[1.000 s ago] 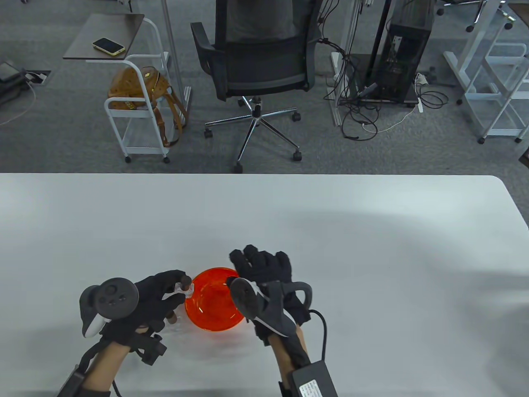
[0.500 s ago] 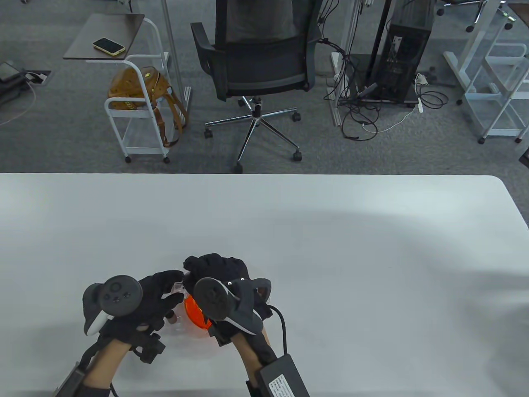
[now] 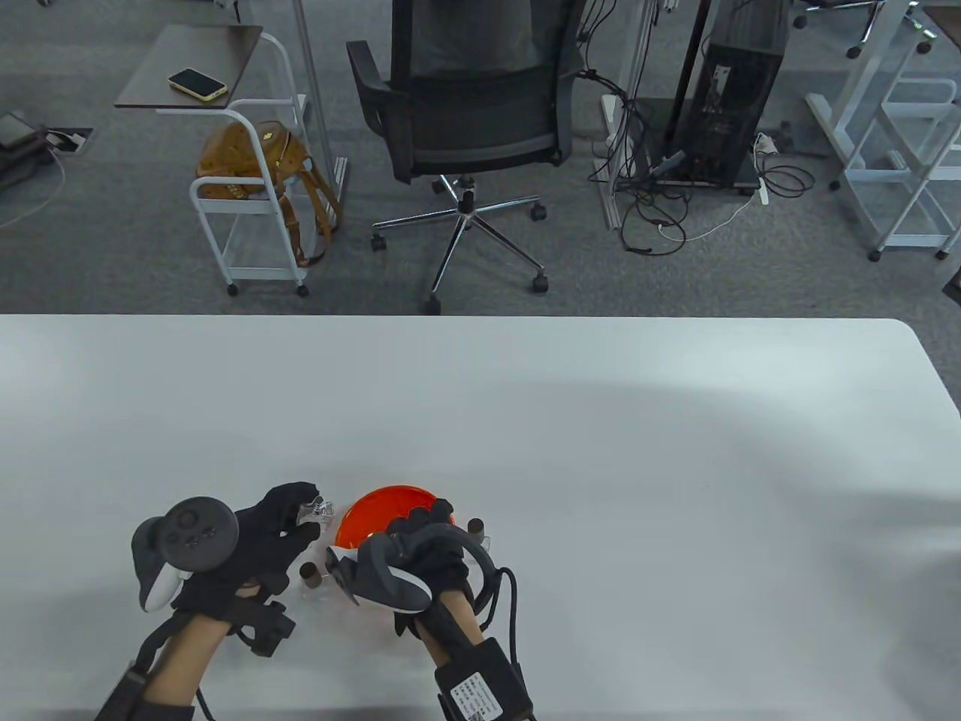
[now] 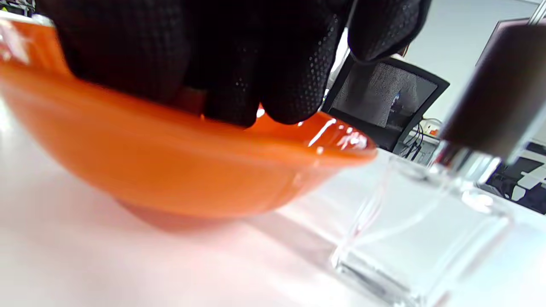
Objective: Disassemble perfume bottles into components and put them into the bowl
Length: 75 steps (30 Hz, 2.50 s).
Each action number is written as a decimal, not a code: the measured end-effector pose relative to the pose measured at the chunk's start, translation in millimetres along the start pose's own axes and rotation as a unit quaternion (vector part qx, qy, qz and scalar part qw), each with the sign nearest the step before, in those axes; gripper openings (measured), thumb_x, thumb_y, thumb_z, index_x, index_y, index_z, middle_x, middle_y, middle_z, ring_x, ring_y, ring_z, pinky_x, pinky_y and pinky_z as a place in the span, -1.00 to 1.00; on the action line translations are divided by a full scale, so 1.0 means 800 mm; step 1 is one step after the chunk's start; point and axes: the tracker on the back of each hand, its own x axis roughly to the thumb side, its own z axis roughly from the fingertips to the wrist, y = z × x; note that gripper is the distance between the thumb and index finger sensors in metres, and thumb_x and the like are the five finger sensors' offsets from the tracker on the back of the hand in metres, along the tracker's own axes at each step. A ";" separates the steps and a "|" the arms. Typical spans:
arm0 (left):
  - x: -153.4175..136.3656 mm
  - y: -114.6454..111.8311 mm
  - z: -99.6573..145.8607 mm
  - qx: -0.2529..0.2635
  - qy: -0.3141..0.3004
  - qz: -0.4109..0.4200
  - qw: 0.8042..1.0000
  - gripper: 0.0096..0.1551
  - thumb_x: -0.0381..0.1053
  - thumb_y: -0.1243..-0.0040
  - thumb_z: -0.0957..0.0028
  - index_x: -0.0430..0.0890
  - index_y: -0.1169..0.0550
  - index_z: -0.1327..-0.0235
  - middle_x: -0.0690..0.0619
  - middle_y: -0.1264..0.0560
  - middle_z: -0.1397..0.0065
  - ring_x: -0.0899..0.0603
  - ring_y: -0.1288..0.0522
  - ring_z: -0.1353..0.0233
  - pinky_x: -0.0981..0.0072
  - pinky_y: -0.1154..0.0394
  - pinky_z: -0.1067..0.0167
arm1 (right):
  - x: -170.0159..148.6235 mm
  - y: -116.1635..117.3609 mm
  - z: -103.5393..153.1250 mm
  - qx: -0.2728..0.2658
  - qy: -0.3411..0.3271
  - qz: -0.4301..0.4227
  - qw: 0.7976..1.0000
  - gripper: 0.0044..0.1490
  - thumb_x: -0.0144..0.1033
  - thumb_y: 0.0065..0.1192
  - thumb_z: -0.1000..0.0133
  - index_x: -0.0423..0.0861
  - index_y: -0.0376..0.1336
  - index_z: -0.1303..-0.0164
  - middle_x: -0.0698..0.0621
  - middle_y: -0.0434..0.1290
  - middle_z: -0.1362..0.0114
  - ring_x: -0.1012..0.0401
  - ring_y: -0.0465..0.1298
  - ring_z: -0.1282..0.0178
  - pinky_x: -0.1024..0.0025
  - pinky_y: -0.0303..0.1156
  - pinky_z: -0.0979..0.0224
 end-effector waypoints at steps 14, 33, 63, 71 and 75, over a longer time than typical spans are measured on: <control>0.027 -0.016 0.003 -0.027 -0.044 -0.062 0.997 -0.38 -0.01 -0.49 0.13 0.07 -0.59 -0.27 -0.05 -0.69 -0.32 -0.20 -0.75 -0.19 -0.21 -0.49 -0.26 | -0.088 -0.068 0.043 -0.147 0.081 -0.383 0.908 -0.25 0.17 0.29 0.17 0.14 0.36 -0.25 0.12 0.61 -0.25 0.24 0.72 -0.07 -0.04 0.50 -0.36; 0.040 -0.018 0.011 -0.023 -0.067 -0.079 0.994 -0.38 -0.01 -0.50 0.15 -0.04 -0.68 -0.25 -0.11 -0.71 -0.29 -0.20 -0.76 -0.14 -0.21 -0.53 -0.22 | -0.052 -0.052 0.040 -0.180 0.078 -0.353 0.915 -0.46 0.10 0.32 0.16 0.17 0.48 0.01 0.17 0.70 0.02 0.34 0.75 0.23 0.05 0.58 -0.25; 0.047 -0.026 0.011 -0.030 -0.079 -0.096 0.992 -0.40 0.02 -0.46 0.13 -0.03 -0.64 -0.24 -0.11 -0.70 -0.29 -0.19 -0.76 -0.15 -0.20 -0.53 -0.22 | -0.055 -0.046 0.040 -0.163 0.051 -0.362 0.916 -0.42 -0.02 0.39 0.15 0.16 0.40 -0.11 0.15 0.63 -0.10 0.33 0.73 0.13 0.03 0.55 -0.29; 0.044 -0.027 0.011 -0.035 -0.075 -0.088 0.993 -0.40 0.03 -0.46 0.13 -0.02 -0.64 -0.24 -0.10 -0.70 -0.29 -0.18 -0.76 -0.15 -0.19 -0.53 -0.22 | -0.055 -0.045 0.040 -0.165 0.051 -0.356 0.918 -0.47 0.01 0.36 0.15 0.19 0.44 -0.04 0.16 0.67 0.01 0.35 0.73 0.23 0.05 0.57 -0.26; 0.043 -0.025 0.010 -0.027 -0.070 -0.083 0.994 -0.40 0.03 -0.45 0.13 -0.03 -0.64 -0.24 -0.11 -0.70 -0.29 -0.19 -0.76 -0.15 -0.20 -0.53 -0.22 | -0.053 -0.045 0.039 -0.163 0.047 -0.364 0.916 -0.42 -0.07 0.41 0.14 0.17 0.38 -0.13 0.13 0.58 -0.21 0.32 0.71 0.05 0.02 0.53 -0.32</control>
